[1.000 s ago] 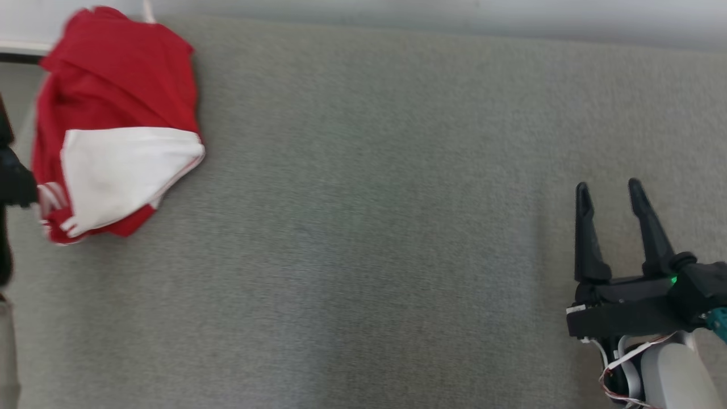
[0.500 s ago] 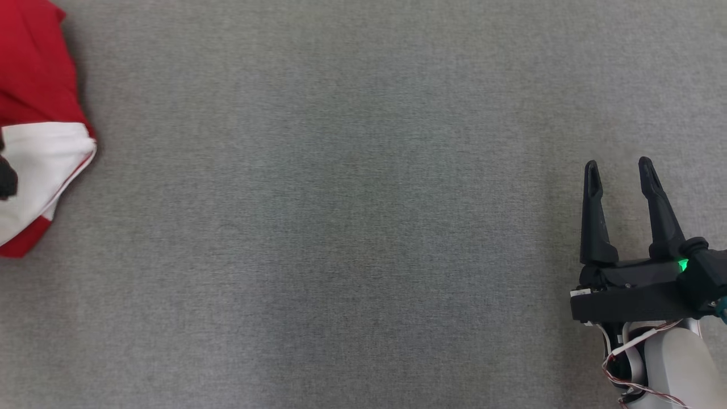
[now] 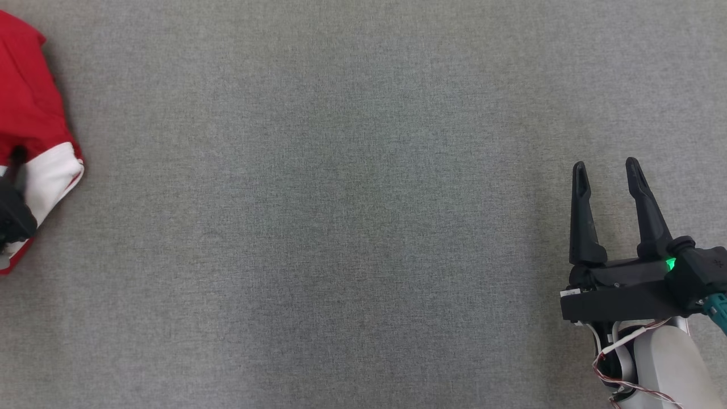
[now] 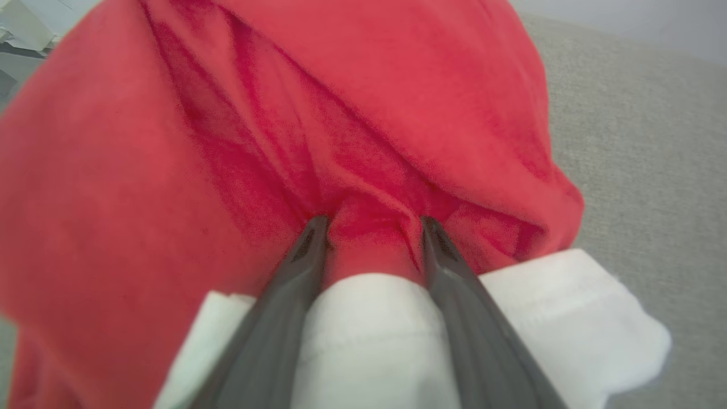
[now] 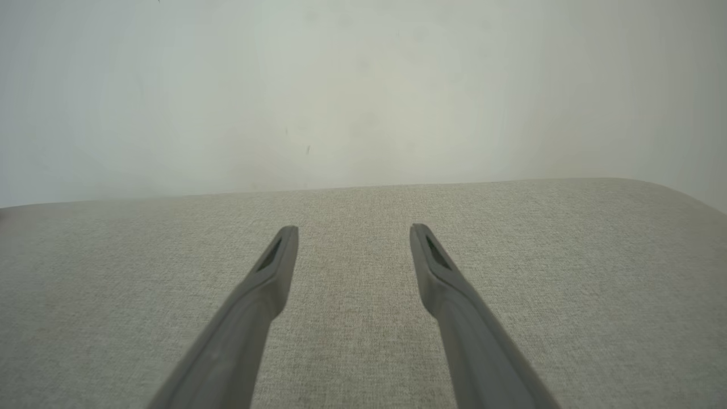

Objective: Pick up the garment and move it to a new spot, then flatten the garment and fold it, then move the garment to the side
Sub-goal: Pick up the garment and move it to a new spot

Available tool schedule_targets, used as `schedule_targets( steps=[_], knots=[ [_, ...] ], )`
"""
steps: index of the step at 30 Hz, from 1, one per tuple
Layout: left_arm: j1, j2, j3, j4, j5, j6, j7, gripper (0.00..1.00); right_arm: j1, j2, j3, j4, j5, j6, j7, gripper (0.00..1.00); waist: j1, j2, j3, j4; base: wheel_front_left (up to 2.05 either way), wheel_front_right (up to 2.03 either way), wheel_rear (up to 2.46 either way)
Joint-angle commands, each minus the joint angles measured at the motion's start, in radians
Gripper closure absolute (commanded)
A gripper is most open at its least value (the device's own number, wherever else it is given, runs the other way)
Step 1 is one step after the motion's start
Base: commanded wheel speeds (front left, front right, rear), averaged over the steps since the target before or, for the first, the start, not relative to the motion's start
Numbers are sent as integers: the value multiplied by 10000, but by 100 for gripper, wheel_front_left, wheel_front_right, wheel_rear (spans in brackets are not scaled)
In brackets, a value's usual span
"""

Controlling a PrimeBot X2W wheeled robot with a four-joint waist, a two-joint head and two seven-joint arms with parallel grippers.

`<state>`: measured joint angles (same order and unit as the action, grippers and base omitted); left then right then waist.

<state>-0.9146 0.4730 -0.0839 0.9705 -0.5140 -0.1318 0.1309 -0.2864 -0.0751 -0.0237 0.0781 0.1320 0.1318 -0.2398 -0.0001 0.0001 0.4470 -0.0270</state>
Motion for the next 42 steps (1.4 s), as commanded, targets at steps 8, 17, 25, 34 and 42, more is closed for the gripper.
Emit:
schedule_targets(
  steps=[8, 17, 25, 34, 42],
  knots=[
    [-355, 383, -469, 99, 381, 32, -1386, 100, 104, 98, -13, 264, 101, -21, -122, 0, 1, -1, -517, 162, 0, 0, 0],
    [-1136, 749, -949, -1045, 615, 31, -2552, 100, 331, 191, 27, 697, 262, -21, -220, 0, 1, -1, -1441, 520, 0, 0, 0],
    [-1870, 602, -1529, -3406, 614, 29, -2295, 100, 506, 245, 71, 977, 575, -21, -263, 0, 1, -1, -2023, 335, 0, 0, 0],
    [-2256, -353, -2293, -6891, 309, 174, -902, 100, 678, 250, 269, 914, 1231, -21, -268, 0, 1, -1, -2288, -647, 0, 0, 0],
    [-1725, -1608, -3287, -7848, 58, 339, -325, 100, 607, 255, 415, 872, 1515, -21, -268, 0, 1, -1, -2121, -1600, 0, 0, 0]
  ],
)
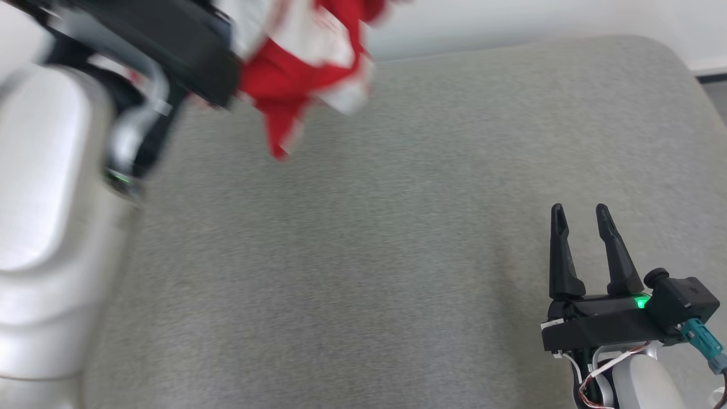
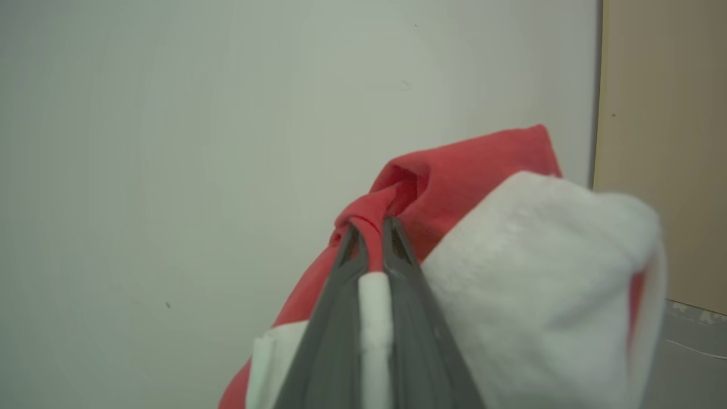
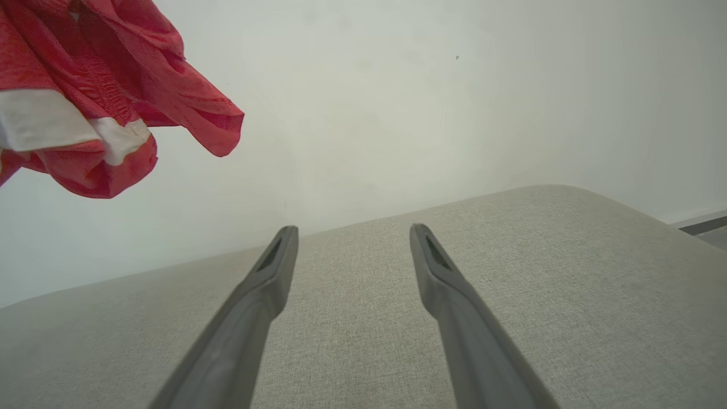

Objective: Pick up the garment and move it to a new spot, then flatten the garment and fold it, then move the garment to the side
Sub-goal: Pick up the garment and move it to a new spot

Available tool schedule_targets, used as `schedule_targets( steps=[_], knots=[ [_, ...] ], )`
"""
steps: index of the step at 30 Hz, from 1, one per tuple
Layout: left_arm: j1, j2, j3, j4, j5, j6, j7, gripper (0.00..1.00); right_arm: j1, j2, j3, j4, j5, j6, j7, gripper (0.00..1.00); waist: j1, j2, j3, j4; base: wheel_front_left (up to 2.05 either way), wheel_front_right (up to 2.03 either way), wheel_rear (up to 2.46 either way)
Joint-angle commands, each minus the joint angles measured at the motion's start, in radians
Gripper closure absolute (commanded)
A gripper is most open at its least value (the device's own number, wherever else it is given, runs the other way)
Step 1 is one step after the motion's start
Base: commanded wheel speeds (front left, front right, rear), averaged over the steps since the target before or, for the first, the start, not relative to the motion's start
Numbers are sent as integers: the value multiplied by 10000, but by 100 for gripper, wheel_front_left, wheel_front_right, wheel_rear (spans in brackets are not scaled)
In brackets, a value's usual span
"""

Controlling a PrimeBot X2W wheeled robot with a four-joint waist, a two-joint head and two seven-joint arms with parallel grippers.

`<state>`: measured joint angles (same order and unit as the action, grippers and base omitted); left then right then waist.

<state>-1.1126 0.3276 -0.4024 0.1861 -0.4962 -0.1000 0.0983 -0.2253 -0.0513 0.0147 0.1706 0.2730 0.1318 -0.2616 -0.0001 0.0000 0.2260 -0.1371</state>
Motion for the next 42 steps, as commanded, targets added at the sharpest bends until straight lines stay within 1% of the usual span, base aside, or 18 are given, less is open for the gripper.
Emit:
schedule_targets(
  steps=[1, 7, 13, 15, 16, 17, 18, 19, 20, 25, 28, 32, 37, 42],
  knots=[
    [255, -154, -102, -4, -120, 20, 1, 100, -5, 17, 31, -52, 106, -21, -50, 0, 1, 0, 89, -499, 0, 0, 0],
    [1243, -748, -697, 369, -310, 28, -294, 100, -58, 15, 46, -68, 172, -21, -50, 0, 1, 0, 216, -877, 0, 0, 0],
    [2669, -1271, -1339, 1190, -185, 149, -940, 100, 32, 15, 62, -65, 147, -21, -50, 0, 1, 0, 288, -824, 0, 0, 0],
    [3118, -1458, -1454, 1612, -208, 251, -1226, 100, -8, 12, 126, -59, 146, -21, -51, 0, 1, 0, 284, -786, 0, 0, 0],
    [3324, -1525, -1591, 1837, -121, 254, -1323, 78, -17, 11, 150, -59, 141, -21, -51, 0, 1, 0, 278, -758, 0, 0, 0],
    [3511, -1601, -1751, 2043, -56, 229, -1408, 14, -29, 14, 175, -54, 138, -21, -51, 0, 1, 0, 284, -722, 0, 0, 0],
    [3634, -1693, -1933, 2244, -47, 187, -1465, 0, -37, 14, 168, -33, 106, -21, -51, 0, 1, 0, 287, -666, 0, 0, 0],
    [3729, -1852, -2123, 2451, -83, 96, -1684, 0, -31, 11, 160, -4, 40, -21, -51, 0, 1, 0, 237, -553, 0, 0, 0],
    [3723, -1895, -2130, 2510, -126, 53, -1812, 0, 3, 12, 141, 1, 10, -21, -51, 0, 1, 0, 188, -489, 0, 0, 0],
    [3670, -1813, -1738, 2376, -174, 222, -2807, 0, 259, 11, 67, 82, -168, -21, -51, 0, 1, 0, -270, -149, 0, 0, 0],
    [4000, -1534, -1300, 2095, -237, 448, -3247, 0, 399, 11, 68, 45, -290, -21, -51, 0, 1, 0, -578, 78, 0, 0, 0],
    [4656, -1044, -620, 1491, -226, 846, -3557, 0, 620, 13, 0, -21, -419, -21, -50, 0, 1, 0, -915, 412, 0, 0, 0],
    [5872, -393, 205, 560, -87, 1211, -3627, 0, 817, 13, 11, -121, -596, -21, -51, 0, 1, 0, -1185, 857, 0, 0, 0],
    [7372, 82, 1087, -629, 199, 1516, -3627, 0, 988, 11, 35, -204, -706, -21, -51, 0, 1, 0, -1422, 1204, 0, 0, 0]
  ],
)
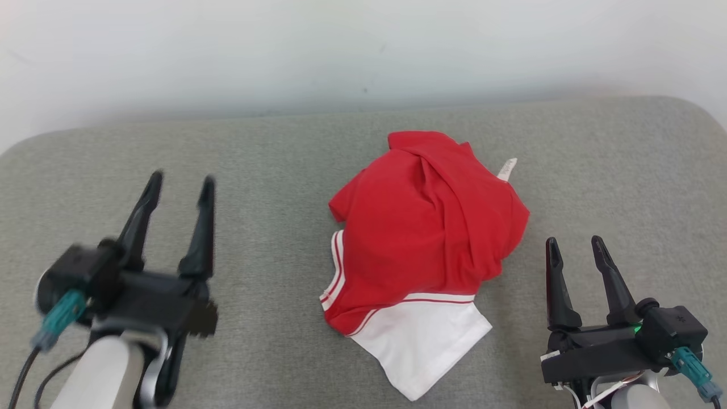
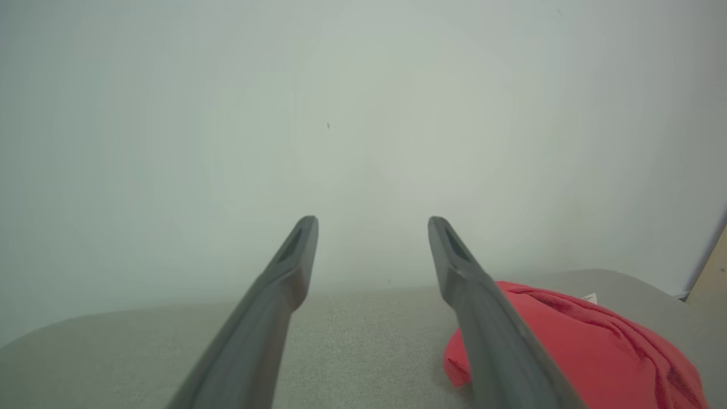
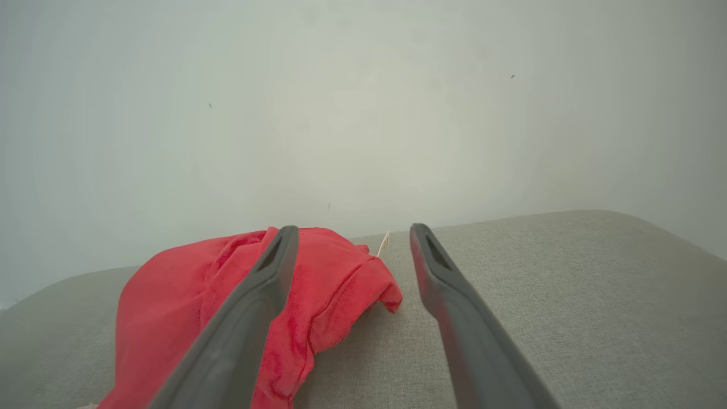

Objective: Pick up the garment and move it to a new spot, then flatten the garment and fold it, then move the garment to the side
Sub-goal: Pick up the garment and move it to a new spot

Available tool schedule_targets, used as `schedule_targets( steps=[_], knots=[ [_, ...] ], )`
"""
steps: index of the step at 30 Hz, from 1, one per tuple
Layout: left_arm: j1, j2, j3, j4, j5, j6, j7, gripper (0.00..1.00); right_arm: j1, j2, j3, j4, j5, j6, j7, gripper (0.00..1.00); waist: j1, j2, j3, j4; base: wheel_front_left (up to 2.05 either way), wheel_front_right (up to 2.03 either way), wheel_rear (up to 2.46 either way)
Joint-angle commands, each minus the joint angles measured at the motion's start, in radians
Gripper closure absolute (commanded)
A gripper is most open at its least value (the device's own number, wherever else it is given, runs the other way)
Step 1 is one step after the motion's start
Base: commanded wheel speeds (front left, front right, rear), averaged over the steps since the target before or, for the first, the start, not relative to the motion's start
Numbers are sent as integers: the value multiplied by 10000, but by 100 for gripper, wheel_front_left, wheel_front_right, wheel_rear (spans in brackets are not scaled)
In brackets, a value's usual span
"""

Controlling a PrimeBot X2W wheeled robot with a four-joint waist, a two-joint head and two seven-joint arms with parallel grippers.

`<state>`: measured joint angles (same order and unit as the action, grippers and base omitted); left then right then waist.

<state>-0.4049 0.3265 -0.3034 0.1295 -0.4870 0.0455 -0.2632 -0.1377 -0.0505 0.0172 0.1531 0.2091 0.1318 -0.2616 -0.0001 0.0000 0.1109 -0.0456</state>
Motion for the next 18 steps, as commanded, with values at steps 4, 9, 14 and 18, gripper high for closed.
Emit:
schedule_targets(
  steps=[4, 9, 14, 18],
  knots=[
    [1238, 295, 501, -456, 295, 242, -14, 0, 208, 1, -6, -51, -118, -21, -51, 0, 1, 0, -400, 433, 0, 0, 0],
    [2578, 233, 1200, -819, 399, 434, -14, 0, 394, 2, -19, -99, -229, -21, -51, 0, 1, 0, -587, 551, 0, 0, 0],
    [3584, -130, 1444, -1096, 509, 251, -15, 0, 618, 4, -76, -84, -338, -21, -48, 0, 1, 0, -738, 656, 0, 0, 0],
    [3974, -414, 1534, -952, 770, 72, -15, 0, 747, 2, -105, -30, -390, -21, 18, 0, 1, 0, -763, 684, 0, 0, 0]
  ],
)
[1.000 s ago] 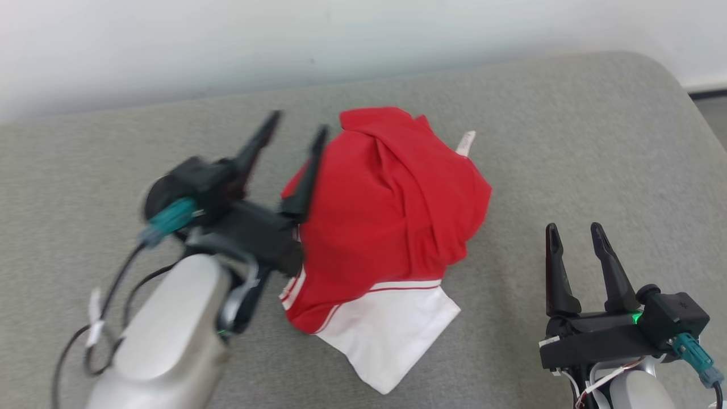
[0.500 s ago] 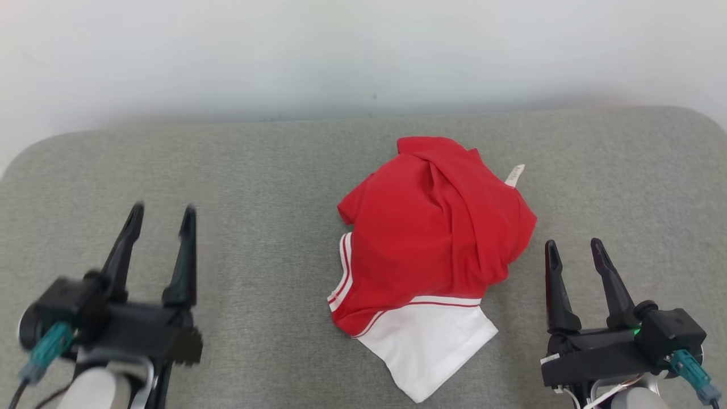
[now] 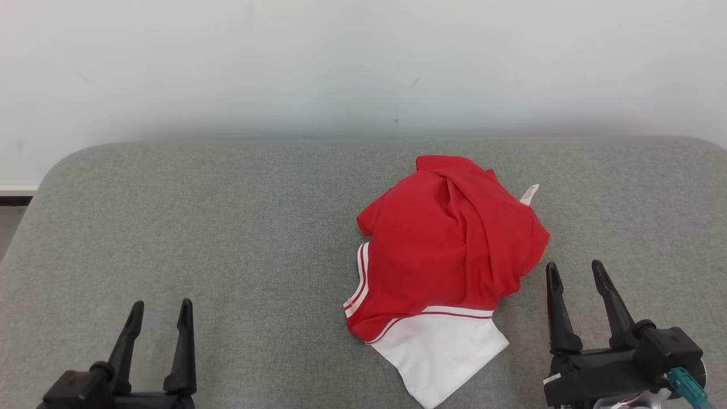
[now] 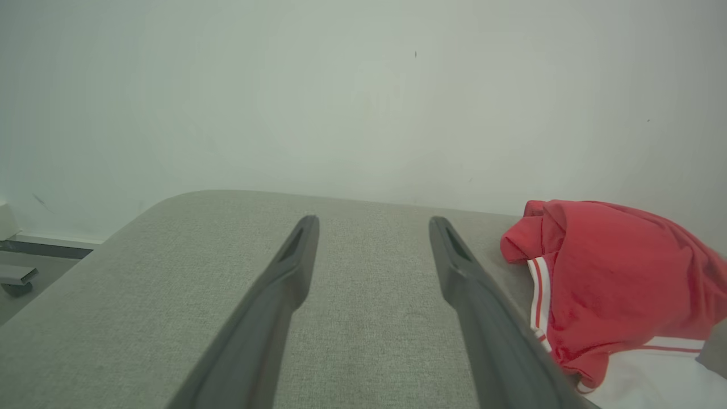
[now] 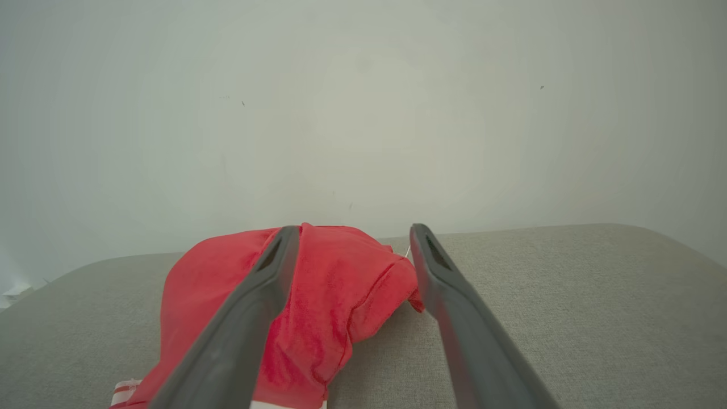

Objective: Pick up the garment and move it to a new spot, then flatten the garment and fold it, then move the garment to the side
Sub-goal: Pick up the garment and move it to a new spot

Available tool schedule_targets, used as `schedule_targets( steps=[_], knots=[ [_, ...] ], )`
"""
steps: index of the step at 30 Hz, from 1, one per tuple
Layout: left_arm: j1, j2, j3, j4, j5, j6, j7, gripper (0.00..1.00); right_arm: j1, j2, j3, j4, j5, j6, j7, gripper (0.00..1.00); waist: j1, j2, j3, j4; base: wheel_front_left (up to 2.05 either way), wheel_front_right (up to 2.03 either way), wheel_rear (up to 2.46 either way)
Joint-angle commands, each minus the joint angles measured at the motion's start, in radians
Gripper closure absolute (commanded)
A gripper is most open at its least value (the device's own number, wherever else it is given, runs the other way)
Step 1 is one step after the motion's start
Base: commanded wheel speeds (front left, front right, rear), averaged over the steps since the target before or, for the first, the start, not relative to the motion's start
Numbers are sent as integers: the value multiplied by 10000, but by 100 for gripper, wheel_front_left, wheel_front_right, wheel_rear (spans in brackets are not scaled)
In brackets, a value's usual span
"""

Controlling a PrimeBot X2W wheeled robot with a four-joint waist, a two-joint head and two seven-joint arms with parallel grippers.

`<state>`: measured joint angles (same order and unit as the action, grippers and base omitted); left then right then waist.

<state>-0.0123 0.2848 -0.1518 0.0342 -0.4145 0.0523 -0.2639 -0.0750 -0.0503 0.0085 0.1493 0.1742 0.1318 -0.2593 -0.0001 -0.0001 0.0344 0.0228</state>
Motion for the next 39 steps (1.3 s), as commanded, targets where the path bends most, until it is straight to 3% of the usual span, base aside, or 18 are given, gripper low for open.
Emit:
schedule_targets(
  steps=[1, 19, 29, 39],
  knots=[
    [109, -89, 62, 50, 100, -50, -8, 0, 137, 1, -26, 24, -53, -21, 2, 0, 1, 1, 6, -2, 0, 0, 0],
    [10, -1110, 845, 558, 959, -823, -9, 0, 196, 1, -82, 87, 13, -21, 84, 0, 1, 1, 46, -128, 0, 0, 0],
    [-1814, -1717, -172, 1702, 979, -1482, -9, 0, -150, 1, 106, 220, 147, -21, 19, 0, 1, 1, 504, -484, 0, 0, 0],
    [-3246, -1853, -1282, 3416, 1028, -1743, 273, 0, -529, 1, 82, 377, 264, -22, -46, 0, 1, 1, 1136, -1171, 0, 0, 0]
  ],
)
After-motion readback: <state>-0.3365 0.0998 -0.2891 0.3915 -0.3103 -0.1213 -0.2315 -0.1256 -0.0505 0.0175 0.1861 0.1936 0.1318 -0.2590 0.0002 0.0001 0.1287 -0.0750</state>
